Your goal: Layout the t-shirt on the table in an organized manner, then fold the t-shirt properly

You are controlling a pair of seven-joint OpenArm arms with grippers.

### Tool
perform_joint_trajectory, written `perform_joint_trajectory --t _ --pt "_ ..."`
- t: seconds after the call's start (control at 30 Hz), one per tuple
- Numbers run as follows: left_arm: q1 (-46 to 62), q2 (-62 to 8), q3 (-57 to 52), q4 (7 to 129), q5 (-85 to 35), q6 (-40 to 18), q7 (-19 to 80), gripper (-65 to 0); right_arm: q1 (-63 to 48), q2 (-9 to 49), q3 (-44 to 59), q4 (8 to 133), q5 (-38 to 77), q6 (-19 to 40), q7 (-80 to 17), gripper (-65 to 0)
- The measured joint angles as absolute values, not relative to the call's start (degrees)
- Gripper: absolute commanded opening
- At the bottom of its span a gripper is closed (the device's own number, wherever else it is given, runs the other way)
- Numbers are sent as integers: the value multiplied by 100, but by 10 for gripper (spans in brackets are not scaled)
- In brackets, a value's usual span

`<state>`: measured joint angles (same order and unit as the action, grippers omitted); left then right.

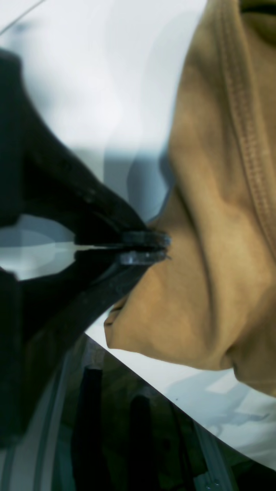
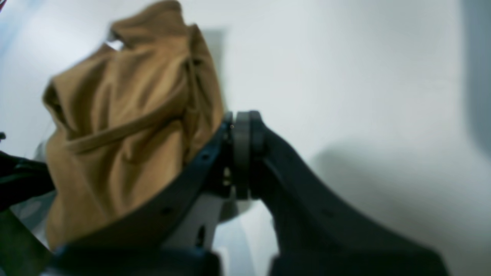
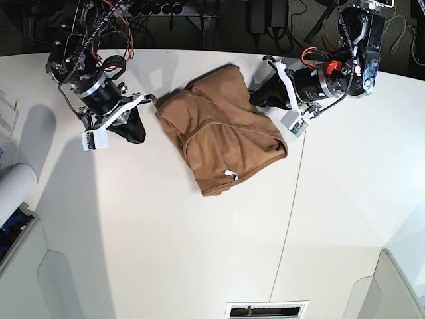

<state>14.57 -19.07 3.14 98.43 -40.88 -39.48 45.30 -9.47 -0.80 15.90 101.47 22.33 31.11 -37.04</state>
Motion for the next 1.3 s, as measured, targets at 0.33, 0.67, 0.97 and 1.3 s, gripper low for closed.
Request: perform_joint_trajectory --t 0.33,0.67,0.97,1.3 --pt "928 -1907 307 8829 -4211 -4018 4386 -641 -950 -80 985 9371 2390 3151 -3468 -650" --pt "554 -2259 -43 8471 -4414 -3990 4525 -641 -965 -338 78 9351 2418 3151 -3496 -650" --pt "729 -2762 -834 8705 -5301 -3951 5000 -641 -965 -443 73 9386 2333 3151 -3625 -650" --pt "2206 -2891 -1922 10125 -5684 -3966 5247 -641 -1354 -126 110 10359 2338 3142 -4060 -650"
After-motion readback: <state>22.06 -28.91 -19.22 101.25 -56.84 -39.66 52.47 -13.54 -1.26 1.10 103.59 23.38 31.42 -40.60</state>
